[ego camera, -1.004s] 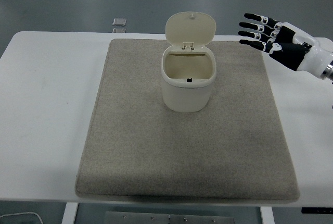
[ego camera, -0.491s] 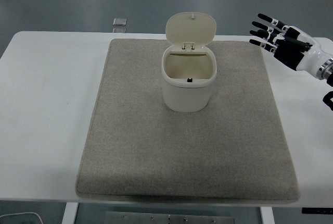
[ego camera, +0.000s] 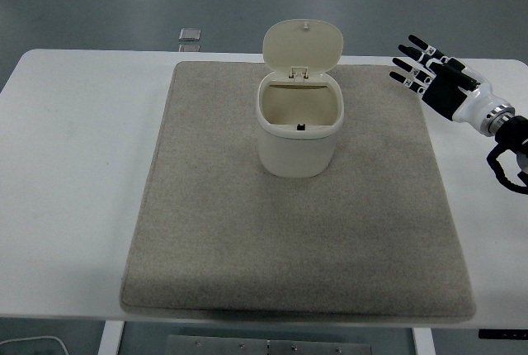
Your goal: Pick up the tennis ball and place it in the box.
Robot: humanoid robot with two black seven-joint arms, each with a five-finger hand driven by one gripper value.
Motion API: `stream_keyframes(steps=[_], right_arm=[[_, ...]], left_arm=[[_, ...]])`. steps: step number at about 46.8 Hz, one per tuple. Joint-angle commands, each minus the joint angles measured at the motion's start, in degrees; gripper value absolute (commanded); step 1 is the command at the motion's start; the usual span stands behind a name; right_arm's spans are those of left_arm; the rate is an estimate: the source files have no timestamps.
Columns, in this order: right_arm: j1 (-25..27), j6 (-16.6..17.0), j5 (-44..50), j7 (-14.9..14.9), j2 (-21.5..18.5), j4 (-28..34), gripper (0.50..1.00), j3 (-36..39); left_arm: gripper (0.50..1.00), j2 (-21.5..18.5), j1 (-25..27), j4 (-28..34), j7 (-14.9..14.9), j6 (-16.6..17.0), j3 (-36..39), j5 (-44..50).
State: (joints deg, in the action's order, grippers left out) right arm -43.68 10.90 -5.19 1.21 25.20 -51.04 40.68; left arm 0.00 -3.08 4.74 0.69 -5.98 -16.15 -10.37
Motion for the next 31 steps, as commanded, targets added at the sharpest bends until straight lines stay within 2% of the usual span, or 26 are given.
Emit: stream_keyframes(steps=[1,8,10,13,31], right_arm=[[0.00,-0.62,0.00,-0.33,-0.76,0.68,0.889,0.36],[-0.09,-0.62,0.53,-1.30,-0.85,0.95,0.893,0.36],[-0.18,-0.53,0.79,-1.91,-0.77,0.95,0.911,0.28],[-0.18,-0.18,0.79,-2.27,-0.85,0.95,0.913,0.28],[-0.09,0.17,0.62,-2.44,-0.94,0.95,0.913,0.45]], left_arm=[[0.992,0.00,0.00,0.00,0.02,0.00,-0.02,0.00],[0.992,0.00,0.00,0.00,0.02,0.00,-0.02,0.00],[0.992,0.00,0.00,0.00,0.02,0.00,0.06,0.00],[0.992,0.00,0.00,0.00,0.02,0.00,-0.02,0.00],[0.992,0.00,0.00,0.00,0.02,0.00,0.06,0.00]])
